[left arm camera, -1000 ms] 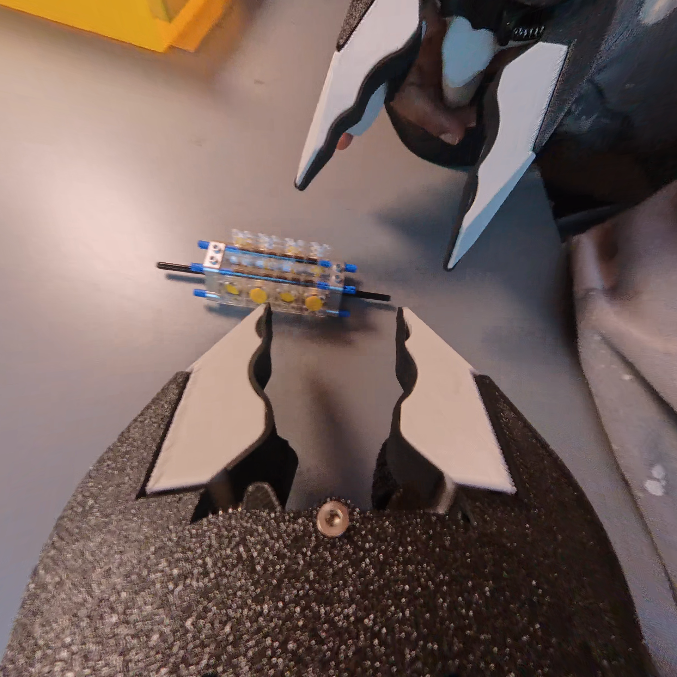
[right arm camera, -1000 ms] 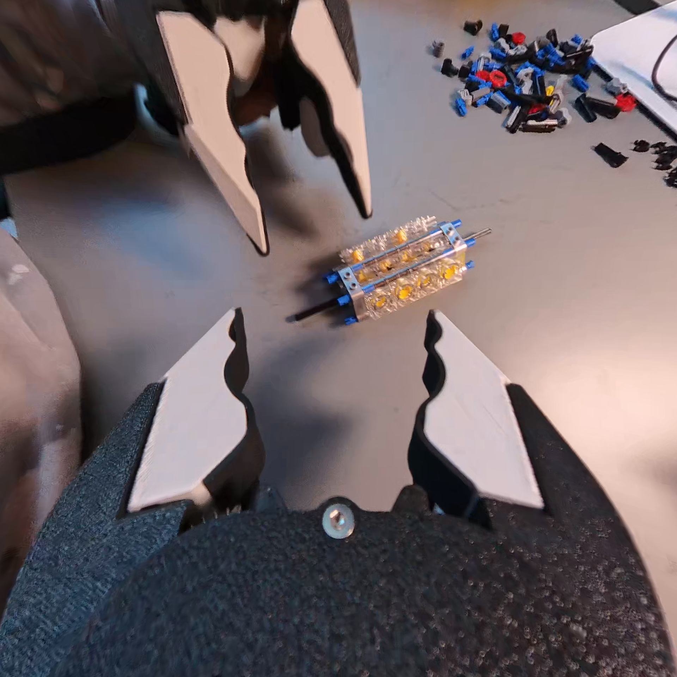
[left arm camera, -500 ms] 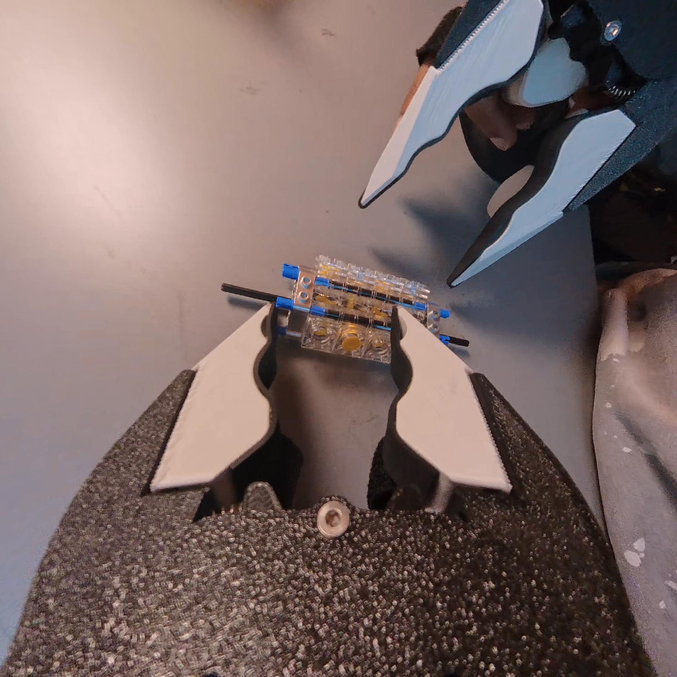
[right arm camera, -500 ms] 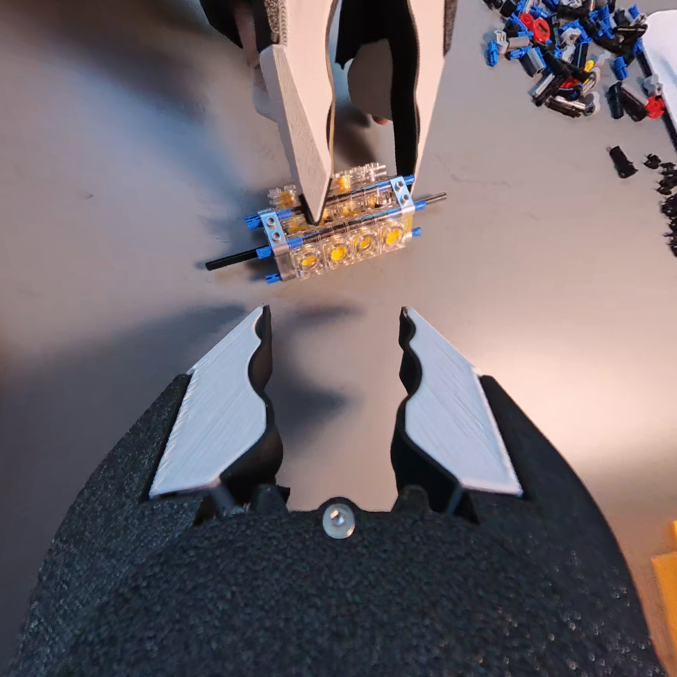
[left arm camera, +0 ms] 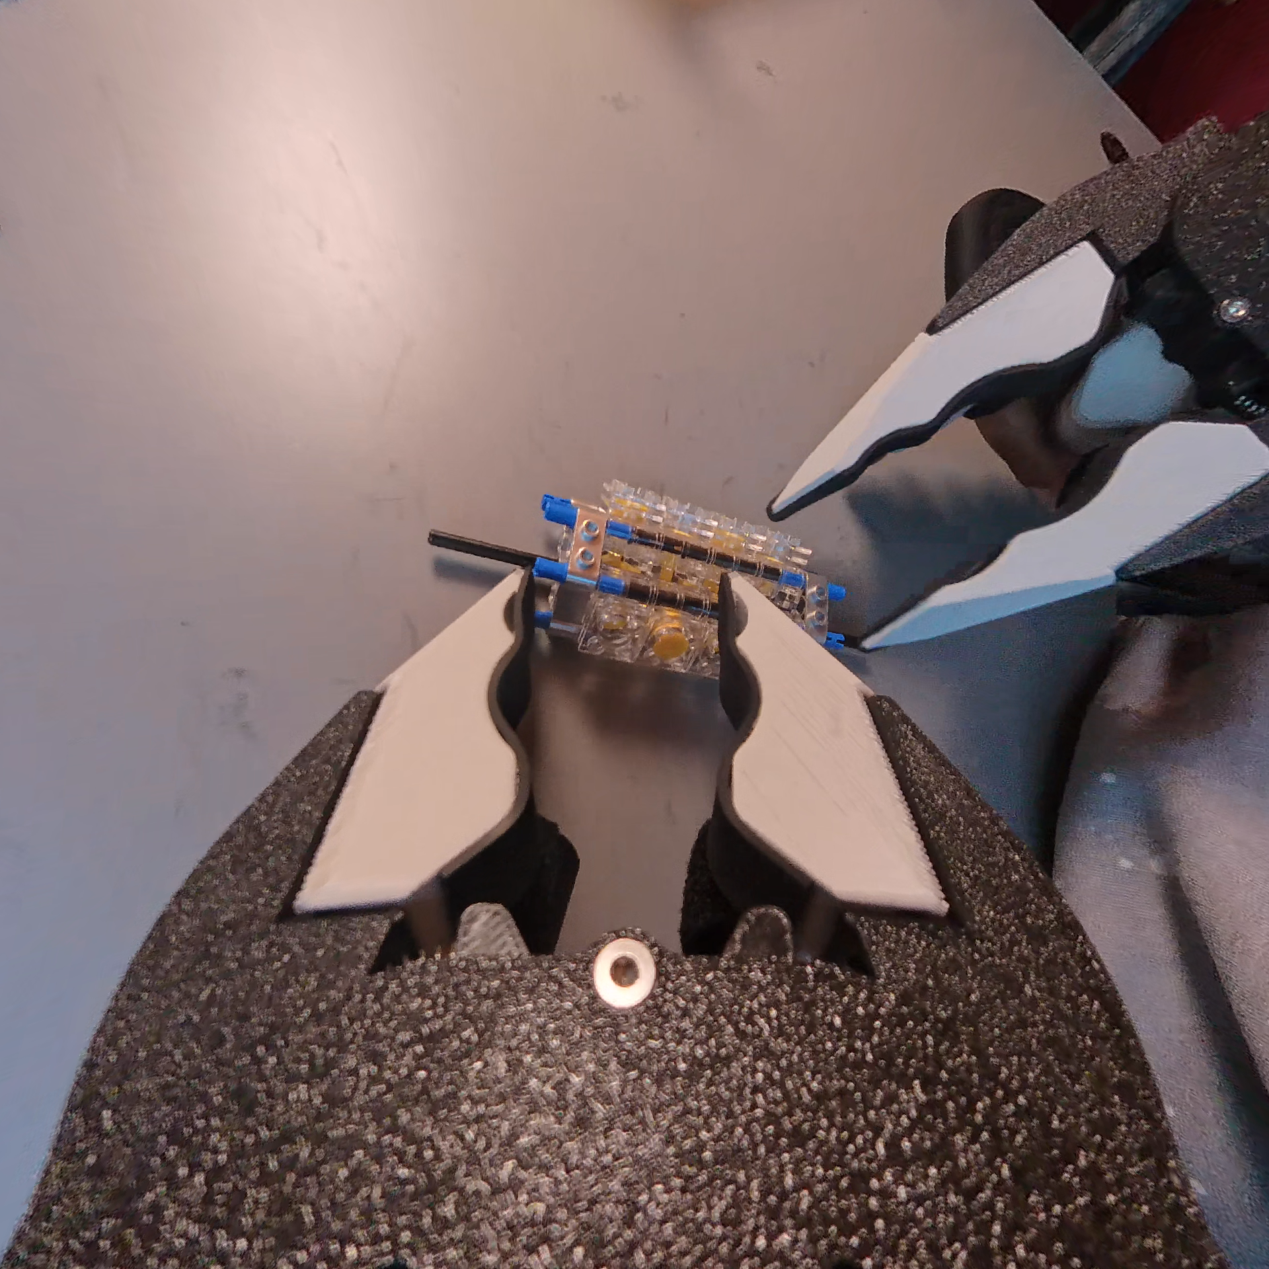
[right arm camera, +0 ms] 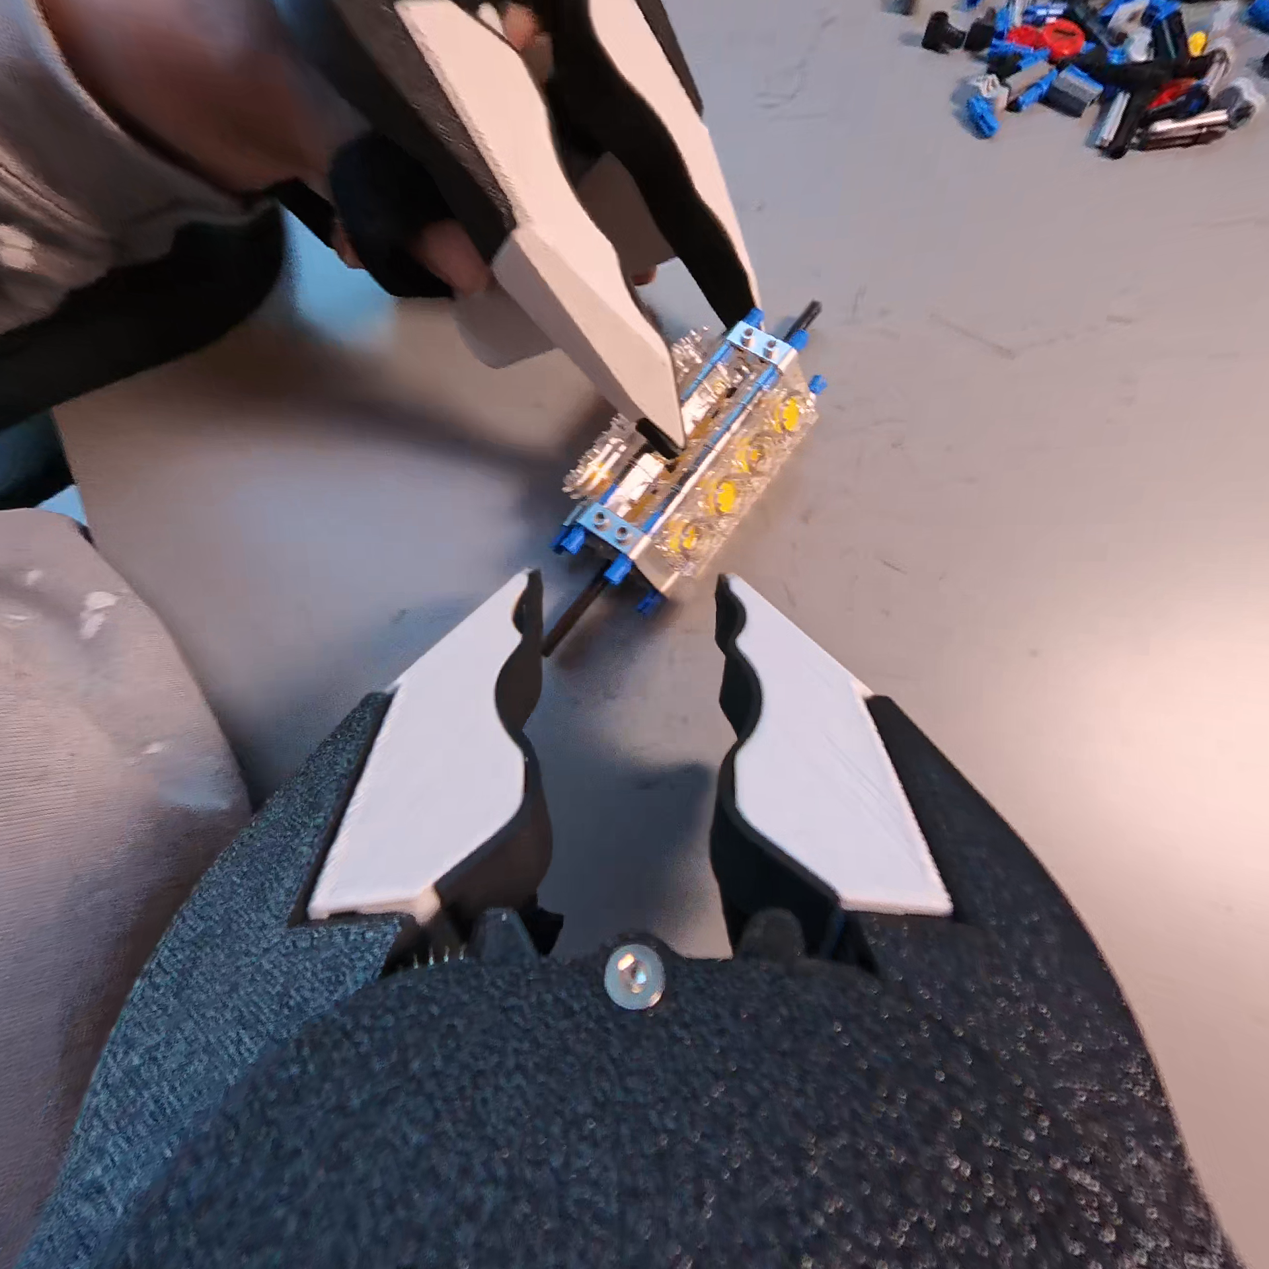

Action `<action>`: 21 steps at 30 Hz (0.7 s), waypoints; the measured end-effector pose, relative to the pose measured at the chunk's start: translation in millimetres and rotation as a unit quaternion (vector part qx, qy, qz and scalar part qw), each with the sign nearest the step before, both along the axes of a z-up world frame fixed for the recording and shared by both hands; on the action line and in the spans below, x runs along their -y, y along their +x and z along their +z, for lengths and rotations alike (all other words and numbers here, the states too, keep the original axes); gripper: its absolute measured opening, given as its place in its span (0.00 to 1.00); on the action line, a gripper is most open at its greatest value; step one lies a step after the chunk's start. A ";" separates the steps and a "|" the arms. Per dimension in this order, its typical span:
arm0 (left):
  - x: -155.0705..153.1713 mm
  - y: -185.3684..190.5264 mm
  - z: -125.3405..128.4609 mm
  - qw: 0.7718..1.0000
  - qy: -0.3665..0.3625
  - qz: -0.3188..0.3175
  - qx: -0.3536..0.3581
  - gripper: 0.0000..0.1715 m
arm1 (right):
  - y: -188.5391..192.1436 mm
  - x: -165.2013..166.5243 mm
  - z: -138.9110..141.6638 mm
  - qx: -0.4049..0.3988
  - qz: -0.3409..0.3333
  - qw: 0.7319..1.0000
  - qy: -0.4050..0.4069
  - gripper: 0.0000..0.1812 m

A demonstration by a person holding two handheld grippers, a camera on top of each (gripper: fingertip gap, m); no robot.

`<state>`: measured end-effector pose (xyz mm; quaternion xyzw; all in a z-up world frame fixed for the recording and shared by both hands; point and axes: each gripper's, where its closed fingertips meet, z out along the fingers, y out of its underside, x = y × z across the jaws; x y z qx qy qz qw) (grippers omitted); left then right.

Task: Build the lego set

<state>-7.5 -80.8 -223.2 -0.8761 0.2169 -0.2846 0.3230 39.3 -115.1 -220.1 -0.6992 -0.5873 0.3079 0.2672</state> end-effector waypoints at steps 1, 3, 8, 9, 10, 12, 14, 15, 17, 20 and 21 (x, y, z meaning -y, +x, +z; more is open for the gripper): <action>1.9 -0.9 0.0 1.000 -0.002 0.000 0.000 0.30 | -0.5 -3.1 -2.7 0.008 0.004 1.000 0.003 0.23; 5.3 -3.2 1.6 1.000 -0.003 0.006 0.003 0.31 | 0.6 -11.8 -4.9 0.023 0.020 0.999 0.020 0.21; 17.7 -6.6 7.9 1.000 -0.005 -0.003 0.015 0.30 | 10.6 -63.9 -4.8 0.068 0.007 0.993 0.093 0.16; 20.9 -6.3 10.0 1.000 -0.001 -0.011 0.014 0.31 | 13.4 -72.7 -3.6 0.074 0.004 0.992 0.104 0.17; 23.2 -6.8 13.3 1.000 0.010 -0.020 0.008 0.30 | 15.1 -76.4 -0.9 0.073 0.004 0.992 0.103 0.17; 22.5 -10.9 23.5 0.999 0.045 -0.029 -0.007 0.30 | 15.4 -78.9 8.0 0.050 -0.007 0.995 0.085 0.21; 16.0 -15.6 31.7 0.996 0.081 -0.035 -0.021 0.33 | 15.4 -76.7 13.2 0.025 -0.026 0.998 0.056 0.28; 10.3 -18.3 32.2 0.995 0.092 -0.035 -0.030 0.36 | 14.1 -73.8 14.0 0.013 -0.035 0.999 0.039 0.33; -0.2 -17.6 26.8 0.992 0.101 -0.054 -0.045 0.42 | 7.5 -65.8 13.6 -0.012 -0.055 0.998 -0.002 0.41; -12.1 -10.4 6.6 0.985 0.104 -0.103 -0.089 0.47 | -6.4 -55.0 10.7 -0.034 -0.085 0.995 -0.030 0.45; -13.5 -7.6 -1.0 0.982 0.098 -0.120 -0.104 0.43 | -10.3 -52.3 9.2 -0.036 -0.096 0.994 -0.034 0.46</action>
